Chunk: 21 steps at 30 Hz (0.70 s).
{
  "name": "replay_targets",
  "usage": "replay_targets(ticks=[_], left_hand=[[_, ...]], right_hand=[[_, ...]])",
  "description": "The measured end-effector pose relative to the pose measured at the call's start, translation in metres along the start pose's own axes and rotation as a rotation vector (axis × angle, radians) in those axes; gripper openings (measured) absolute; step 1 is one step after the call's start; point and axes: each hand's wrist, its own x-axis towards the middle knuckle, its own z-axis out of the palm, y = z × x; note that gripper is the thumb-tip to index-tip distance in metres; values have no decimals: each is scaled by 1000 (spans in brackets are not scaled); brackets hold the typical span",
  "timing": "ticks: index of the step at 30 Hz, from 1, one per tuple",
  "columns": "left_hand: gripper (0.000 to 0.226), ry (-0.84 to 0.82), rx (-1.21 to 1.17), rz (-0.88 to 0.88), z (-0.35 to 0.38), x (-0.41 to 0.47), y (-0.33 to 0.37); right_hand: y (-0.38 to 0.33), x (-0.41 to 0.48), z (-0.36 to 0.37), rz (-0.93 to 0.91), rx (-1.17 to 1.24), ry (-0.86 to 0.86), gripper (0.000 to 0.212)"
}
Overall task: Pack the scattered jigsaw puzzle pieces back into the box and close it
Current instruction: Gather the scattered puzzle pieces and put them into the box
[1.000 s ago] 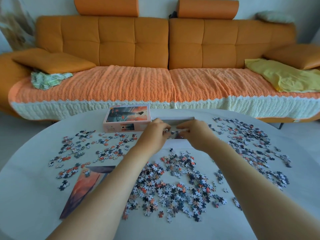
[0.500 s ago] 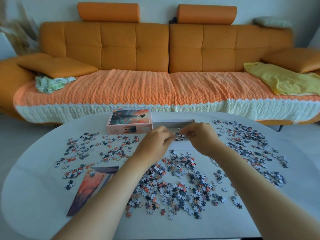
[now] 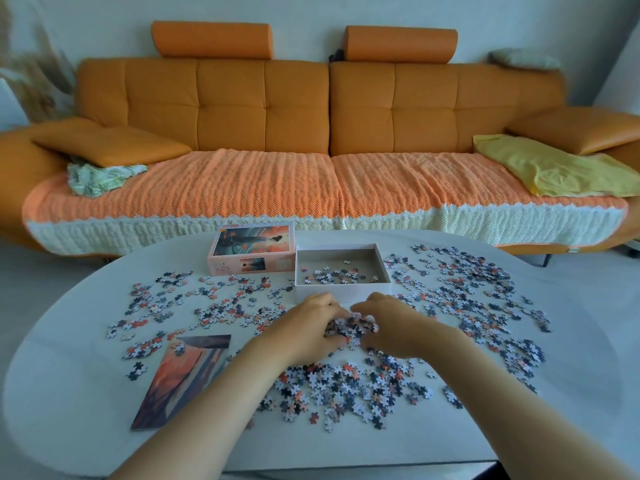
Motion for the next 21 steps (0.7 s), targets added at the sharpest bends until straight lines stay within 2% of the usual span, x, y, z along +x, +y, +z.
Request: replay_targets(ticks=[4, 6, 11, 15, 21], left_hand=[[79, -74, 131, -47, -1, -7, -5], [82, -110, 180, -68, 3, -9, -8], [59, -4, 38, -49, 9, -5, -6], [40, 44, -66, -72, 6, -1, -7], [25, 87, -152, -90, 1, 2, -11]], right_hand=[[7, -3, -1, 72, -35, -22, 72], [6, -2, 3, 69, -68, -40, 70], [-8, 9, 9, -19, -1, -1, 39], [-13, 20, 8, 0, 77, 59, 37], [-14, 27, 3, 65, 110, 83, 31]])
